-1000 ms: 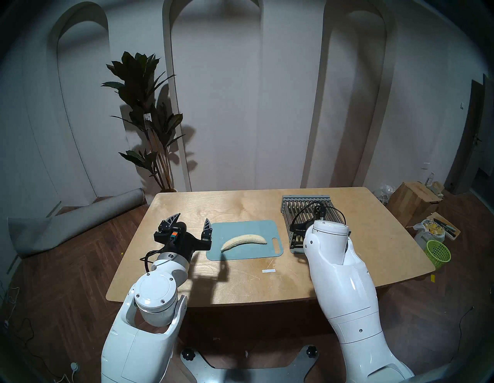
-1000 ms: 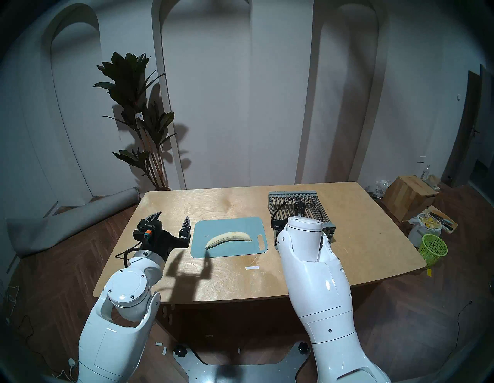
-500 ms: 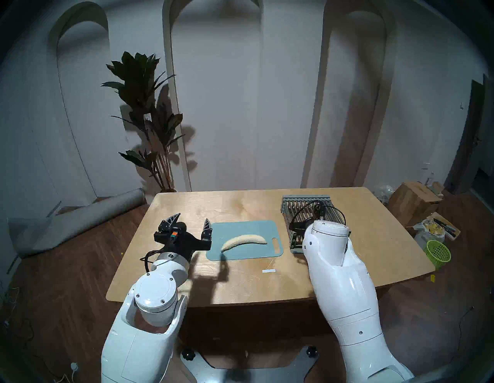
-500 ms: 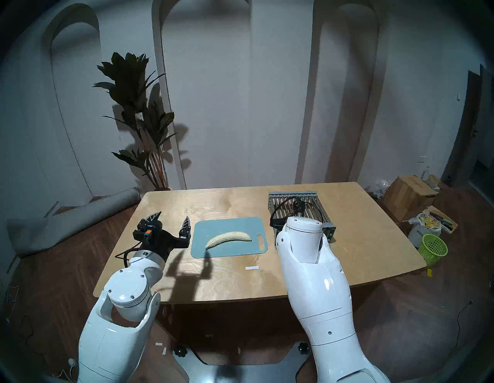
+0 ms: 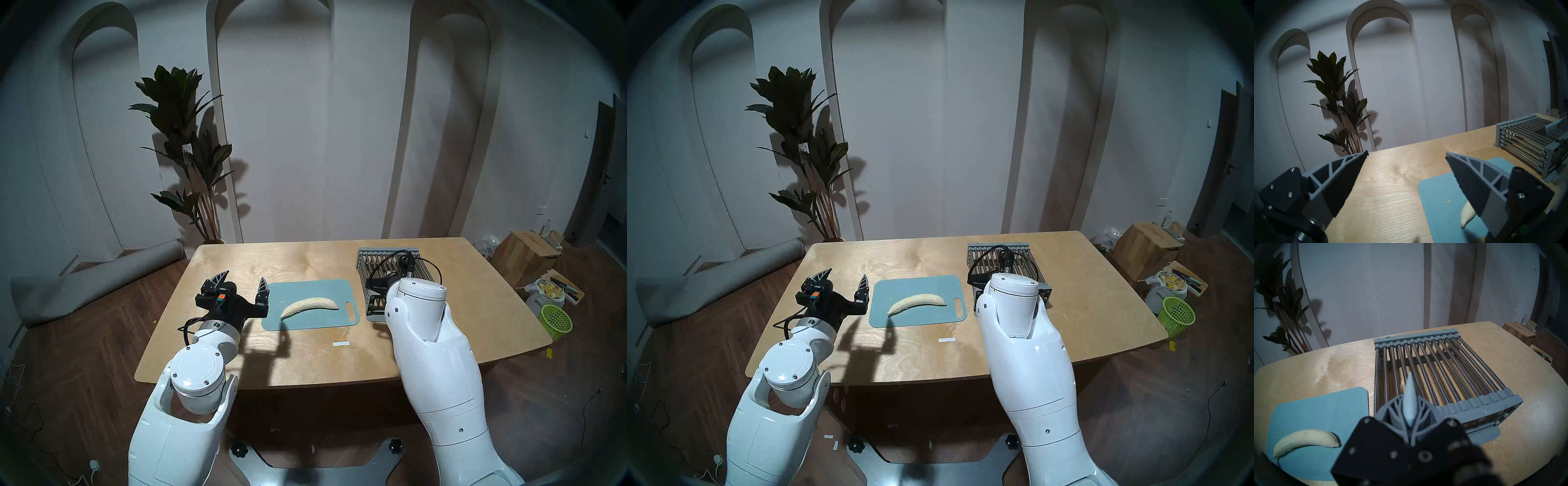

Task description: Cut the banana into four pieces on the cutting board

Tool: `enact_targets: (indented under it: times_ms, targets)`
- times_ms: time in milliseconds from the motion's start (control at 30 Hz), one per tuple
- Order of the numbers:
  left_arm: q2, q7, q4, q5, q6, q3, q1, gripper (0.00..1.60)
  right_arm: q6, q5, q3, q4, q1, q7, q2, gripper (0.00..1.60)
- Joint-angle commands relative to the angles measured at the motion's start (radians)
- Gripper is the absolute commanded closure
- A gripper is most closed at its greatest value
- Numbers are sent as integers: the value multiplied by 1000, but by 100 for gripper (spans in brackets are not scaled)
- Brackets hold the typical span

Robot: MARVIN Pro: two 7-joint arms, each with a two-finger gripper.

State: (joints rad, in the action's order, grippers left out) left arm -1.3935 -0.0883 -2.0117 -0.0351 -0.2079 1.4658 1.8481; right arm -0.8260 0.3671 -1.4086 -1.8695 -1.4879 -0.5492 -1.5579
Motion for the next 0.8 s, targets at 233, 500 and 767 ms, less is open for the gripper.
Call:
enact_targets:
  times_ms: [233, 500, 767]
  targets:
    - [0, 2, -21, 2, 4, -1, -5, 0, -53, 41, -22, -131, -31, -14, -30, 160]
    - [0, 2, -21, 2, 4, -1, -5, 0, -61, 46, -14, -179, -45, -31, -36, 160]
    - [0, 2, -21, 2, 4, -1, -5, 0, -35, 25, 27, -250, -80, -38, -7, 160]
